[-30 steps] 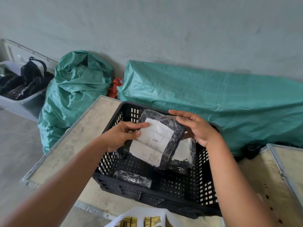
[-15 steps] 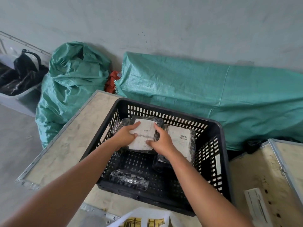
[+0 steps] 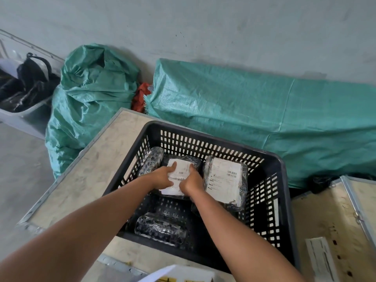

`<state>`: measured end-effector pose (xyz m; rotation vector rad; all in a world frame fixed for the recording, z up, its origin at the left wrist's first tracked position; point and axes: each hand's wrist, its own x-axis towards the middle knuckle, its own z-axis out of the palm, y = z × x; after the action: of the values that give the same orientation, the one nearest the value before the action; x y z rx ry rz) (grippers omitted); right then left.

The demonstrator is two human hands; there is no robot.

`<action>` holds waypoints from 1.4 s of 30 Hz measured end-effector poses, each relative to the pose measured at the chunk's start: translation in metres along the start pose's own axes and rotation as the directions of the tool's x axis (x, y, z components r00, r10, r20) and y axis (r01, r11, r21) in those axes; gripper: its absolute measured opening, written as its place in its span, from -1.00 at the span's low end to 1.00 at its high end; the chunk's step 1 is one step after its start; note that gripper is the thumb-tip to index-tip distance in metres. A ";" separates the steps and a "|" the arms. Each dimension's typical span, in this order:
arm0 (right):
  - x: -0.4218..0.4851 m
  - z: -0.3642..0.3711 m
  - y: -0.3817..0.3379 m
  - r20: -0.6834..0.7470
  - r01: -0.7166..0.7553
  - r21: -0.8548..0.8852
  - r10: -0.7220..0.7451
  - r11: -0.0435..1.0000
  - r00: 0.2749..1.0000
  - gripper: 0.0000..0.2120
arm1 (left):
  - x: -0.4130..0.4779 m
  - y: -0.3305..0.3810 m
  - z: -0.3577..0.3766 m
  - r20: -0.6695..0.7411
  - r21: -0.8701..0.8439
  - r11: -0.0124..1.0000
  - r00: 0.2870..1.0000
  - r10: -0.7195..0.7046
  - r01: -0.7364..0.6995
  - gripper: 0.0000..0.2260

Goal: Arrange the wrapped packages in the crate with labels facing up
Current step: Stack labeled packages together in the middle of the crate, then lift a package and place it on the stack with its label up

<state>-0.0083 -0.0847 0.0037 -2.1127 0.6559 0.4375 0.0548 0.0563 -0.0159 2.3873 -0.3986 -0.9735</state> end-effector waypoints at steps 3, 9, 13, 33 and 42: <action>0.000 0.015 0.012 0.038 0.029 0.023 -0.030 0.999 0.999 -0.20 | 0.001 -0.002 0.014 -0.034 0.096 0.995 0.999 -0.012 0.015 -0.15; -0.003 0.031 0.034 0.079 -0.044 -0.057 0.049 0.997 0.996 -0.13 | 0.008 -0.012 0.044 0.052 0.295 0.954 0.996 -0.070 0.052 -0.08; 0.009 0.035 0.041 0.077 -0.042 -0.140 0.053 0.989 0.996 -0.11 | 0.014 -0.013 0.048 -0.025 0.259 0.958 0.993 -0.116 0.119 -0.17; -0.003 0.025 0.036 0.041 0.049 0.093 -0.053 0.994 0.998 -0.53 | -0.042 0.026 -0.016 -0.030 0.198 0.978 0.997 0.067 -0.059 -0.33; -0.006 0.040 -0.005 0.009 0.199 0.108 -0.201 0.974 0.979 -0.43 | -0.140 -0.003 -0.073 -0.709 0.098 0.907 0.611 0.353 -0.410 -0.67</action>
<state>-0.0131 -0.0476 -0.0122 -2.0449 0.4389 0.3043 0.0097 0.1478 0.1049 2.2488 -0.5177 0.1737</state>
